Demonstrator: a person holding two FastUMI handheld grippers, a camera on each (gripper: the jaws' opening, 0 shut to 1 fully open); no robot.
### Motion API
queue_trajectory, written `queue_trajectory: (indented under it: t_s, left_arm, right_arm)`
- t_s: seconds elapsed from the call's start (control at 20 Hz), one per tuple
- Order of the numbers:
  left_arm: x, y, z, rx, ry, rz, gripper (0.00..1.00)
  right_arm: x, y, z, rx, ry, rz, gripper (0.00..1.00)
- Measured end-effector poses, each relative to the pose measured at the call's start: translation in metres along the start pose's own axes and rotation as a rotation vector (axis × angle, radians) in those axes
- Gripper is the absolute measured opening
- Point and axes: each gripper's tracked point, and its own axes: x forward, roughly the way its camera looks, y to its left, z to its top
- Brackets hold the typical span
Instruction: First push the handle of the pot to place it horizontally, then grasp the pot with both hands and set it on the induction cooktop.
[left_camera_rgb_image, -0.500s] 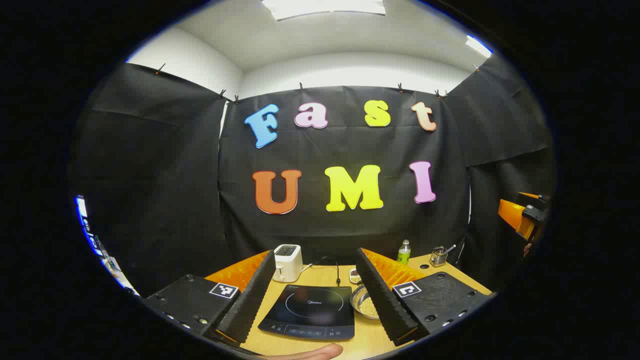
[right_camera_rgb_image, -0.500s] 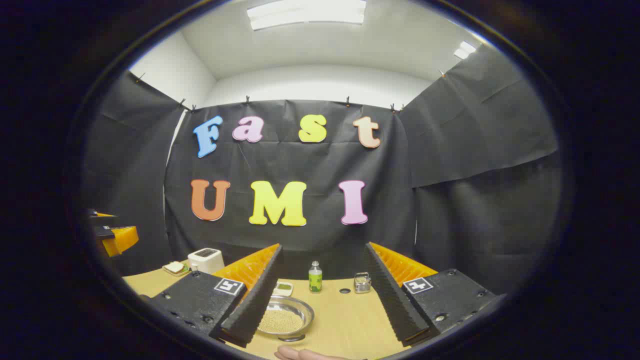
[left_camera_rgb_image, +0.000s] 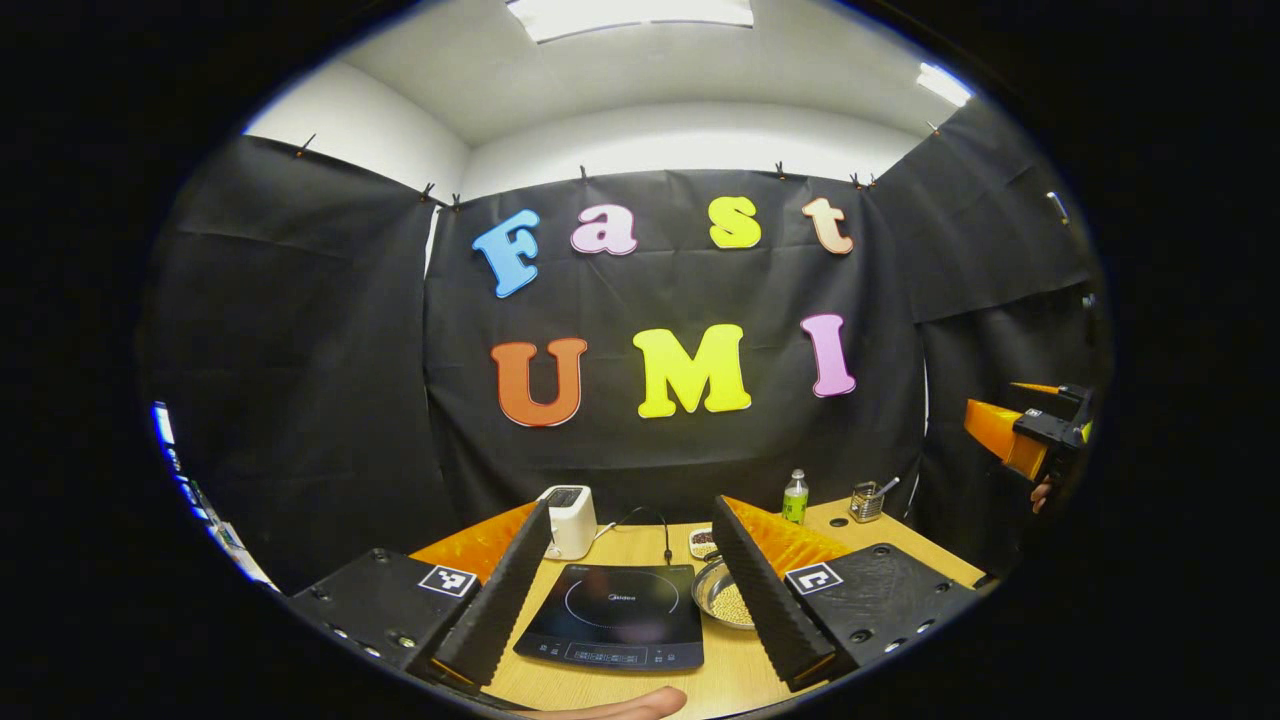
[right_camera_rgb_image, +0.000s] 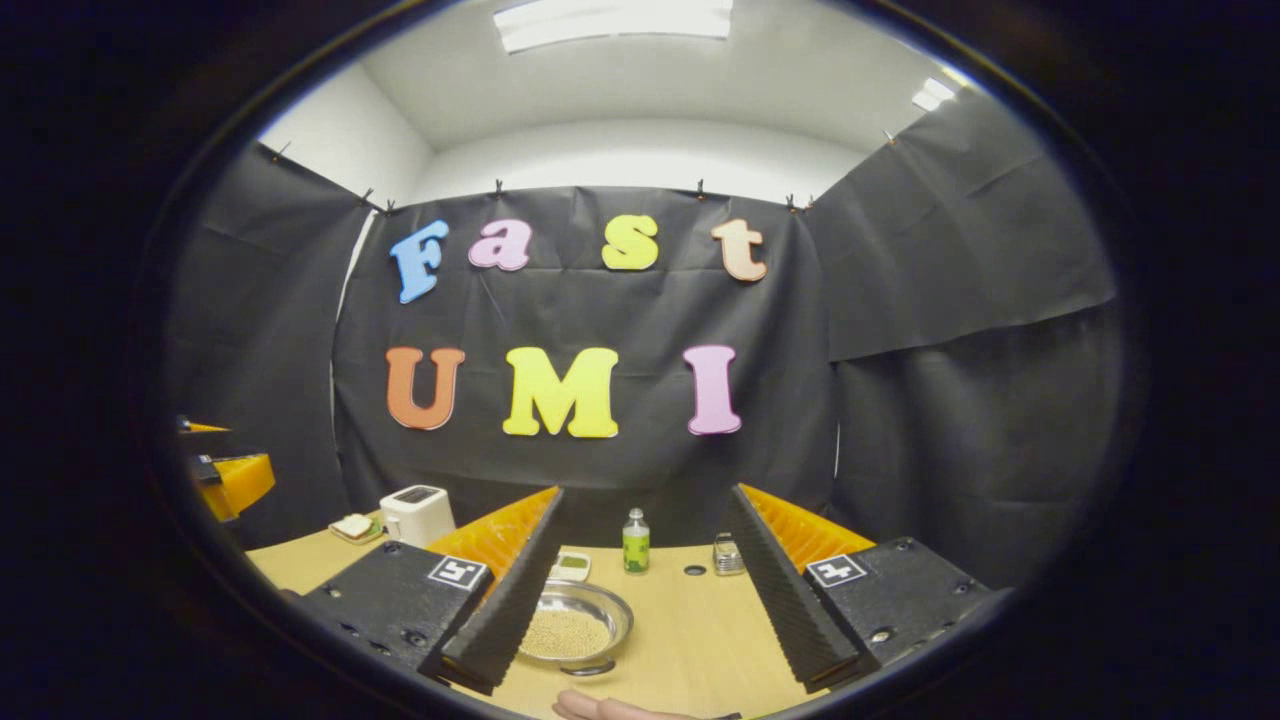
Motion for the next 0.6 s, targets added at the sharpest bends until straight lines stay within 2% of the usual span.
queue_trajectory:
  t_s: [0.15,0.3,0.5,0.6]
  left_arm:
    - [0.0,0.0,-0.001,-0.002,-0.001,-0.002,0.96]
    - [-0.001,0.001,-0.004,-0.002,0.0,0.003,0.96]
    - [-0.01,0.003,-0.008,0.01,0.004,0.018,0.96]
    - [-0.014,0.0,-0.007,0.001,-0.005,0.013,0.96]
  right_arm:
    - [0.001,0.004,-0.004,-0.006,0.004,0.009,0.96]
    - [0.008,0.015,-0.016,-0.002,0.033,0.053,0.96]
    - [0.024,0.026,-0.047,-0.008,0.12,0.084,0.96]
    - [0.03,0.042,-0.065,-0.006,0.174,0.14,0.96]
